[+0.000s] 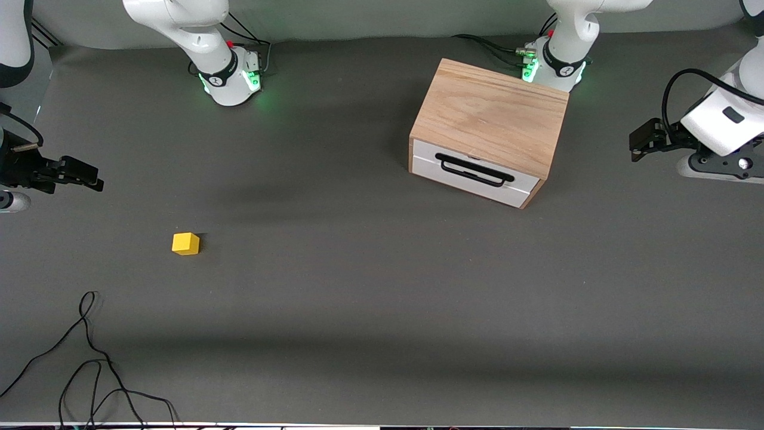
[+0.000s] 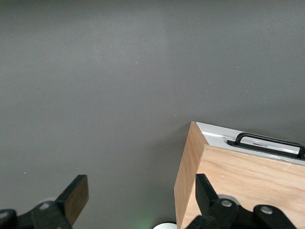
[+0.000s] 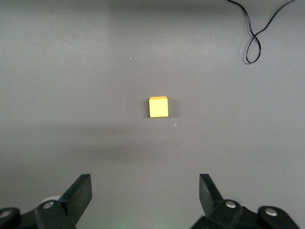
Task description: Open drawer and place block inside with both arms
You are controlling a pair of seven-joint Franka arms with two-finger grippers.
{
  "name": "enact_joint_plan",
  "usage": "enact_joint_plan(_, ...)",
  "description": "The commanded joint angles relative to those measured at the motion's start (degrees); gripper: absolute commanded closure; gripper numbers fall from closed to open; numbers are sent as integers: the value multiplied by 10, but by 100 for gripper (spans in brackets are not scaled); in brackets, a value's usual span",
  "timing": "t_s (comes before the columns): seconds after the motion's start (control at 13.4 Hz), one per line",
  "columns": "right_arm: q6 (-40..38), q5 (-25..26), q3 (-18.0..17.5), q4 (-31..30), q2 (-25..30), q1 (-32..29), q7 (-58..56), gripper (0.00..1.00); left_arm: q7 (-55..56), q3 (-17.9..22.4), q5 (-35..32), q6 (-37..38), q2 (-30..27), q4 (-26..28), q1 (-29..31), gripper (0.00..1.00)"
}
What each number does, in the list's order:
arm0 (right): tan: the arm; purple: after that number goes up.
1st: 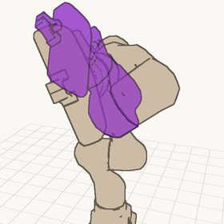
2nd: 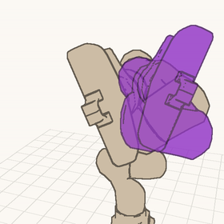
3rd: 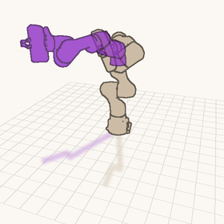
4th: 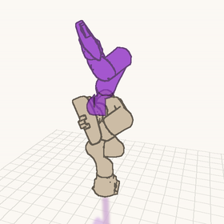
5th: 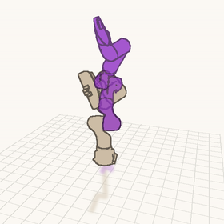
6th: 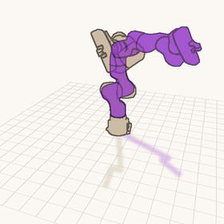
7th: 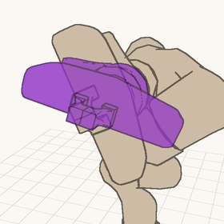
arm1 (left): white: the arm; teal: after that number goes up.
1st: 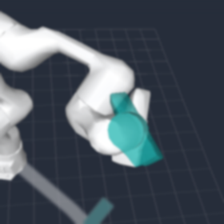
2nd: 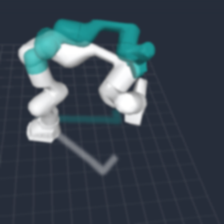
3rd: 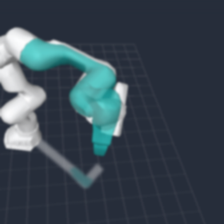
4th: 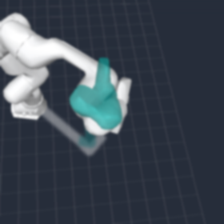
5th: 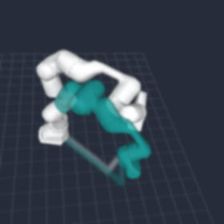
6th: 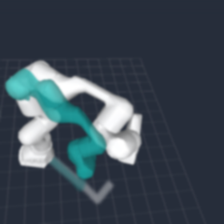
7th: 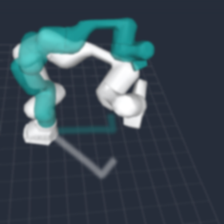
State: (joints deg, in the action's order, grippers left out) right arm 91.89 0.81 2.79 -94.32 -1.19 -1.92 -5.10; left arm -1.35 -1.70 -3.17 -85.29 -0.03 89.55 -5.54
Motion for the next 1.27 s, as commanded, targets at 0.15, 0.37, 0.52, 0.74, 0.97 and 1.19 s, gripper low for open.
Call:
enact_joint_plan(0.15, -9, 4, 8, 6, 0, 9, -6, 0, -9, 3, 4, 3, -8, 7, 0, 0)
enact_joint_plan(0.37, -9, 4, 8, 2, 1, 10, -5, 0, -9, 3, 4, 3, -8, 7, 0, 0)
enact_joint_plan(0.52, -8, 4, 7, 5, 0, 10, -5, 0, -9, 3, 5, 3, -8, 7, 0, 0)
enact_joint_plan(0.74, -8, 5, 20, 4, 7, 3, -24, 0, -9, 3, 4, 4, -8, 8, 0, 0)
enact_joint_plan(0.97, -6, 5, 42, 1, 3, 8, -43, 0, -8, 3, 5, 4, -8, 7, 0, 0)
enact_joint_plan(1.19, 15, 2, 42, -31, 8, 10, -40, 0, -8, 3, 5, 4, -8, 8, 0, 0)
